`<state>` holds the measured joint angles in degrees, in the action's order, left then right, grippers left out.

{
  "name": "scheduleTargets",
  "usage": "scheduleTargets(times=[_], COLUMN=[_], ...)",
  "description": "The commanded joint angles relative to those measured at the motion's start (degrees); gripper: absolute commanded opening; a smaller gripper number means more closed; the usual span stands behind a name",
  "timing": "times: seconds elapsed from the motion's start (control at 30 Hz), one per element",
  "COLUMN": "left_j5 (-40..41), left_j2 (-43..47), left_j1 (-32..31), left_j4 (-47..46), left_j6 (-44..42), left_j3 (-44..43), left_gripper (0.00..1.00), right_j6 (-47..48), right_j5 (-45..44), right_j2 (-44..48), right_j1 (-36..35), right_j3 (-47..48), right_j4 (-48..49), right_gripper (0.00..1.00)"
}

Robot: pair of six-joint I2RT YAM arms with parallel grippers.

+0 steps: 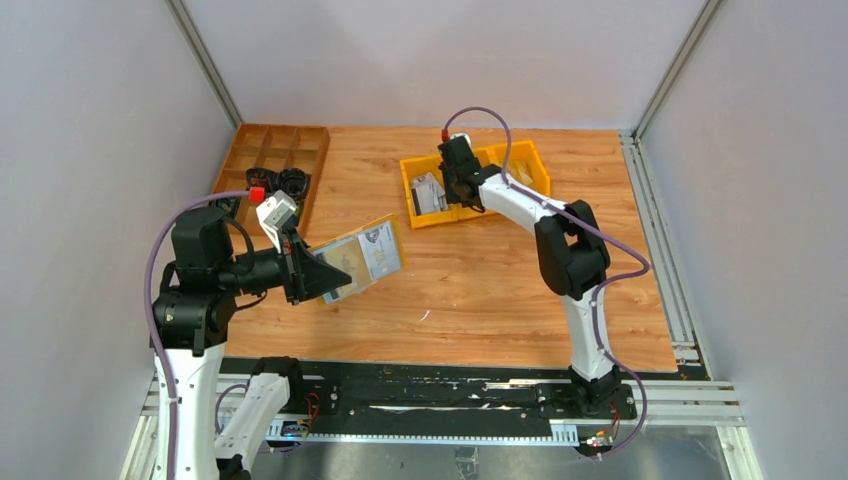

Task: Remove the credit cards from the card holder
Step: Remove the credit card from the card holder.

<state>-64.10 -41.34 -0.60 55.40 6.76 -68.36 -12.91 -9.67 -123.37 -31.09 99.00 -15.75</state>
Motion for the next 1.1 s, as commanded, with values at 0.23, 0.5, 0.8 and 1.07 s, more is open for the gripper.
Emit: scheduleTargets(times=[0.23,0.5,0.8,1.07], left_j5=[-3.9,-5.1,-6.8,3.7], left_j2=[3.6,5.2,4.9,3.7], left_j1=[-0.2,-0.2,-0.2,-0.2], left_j4=[-0.7,-0.7,-0.6,-10.2], left_j6=[1.8,2.5,3.3,11.0], left_j3=[0.7,1.3,-0.5,-0.7], left_gripper=[0.0,0.0,0.0,0.0], right_j6=[-18.5,-24.5,-18.6,-18.0], right_j5=[-13.5,-13.3,-2.2,25.6], right_j2=[8.2,13.7,35.6,55.4], right_j1=[-12.4,-16.4,-15.9,-14.5], right_j3=[-11.6,-17.1,-23.6,-37.0], right_j4=[-5.6,-3.7,3.3,19.5], right_gripper=[0.01,0.43,0.79,0.85])
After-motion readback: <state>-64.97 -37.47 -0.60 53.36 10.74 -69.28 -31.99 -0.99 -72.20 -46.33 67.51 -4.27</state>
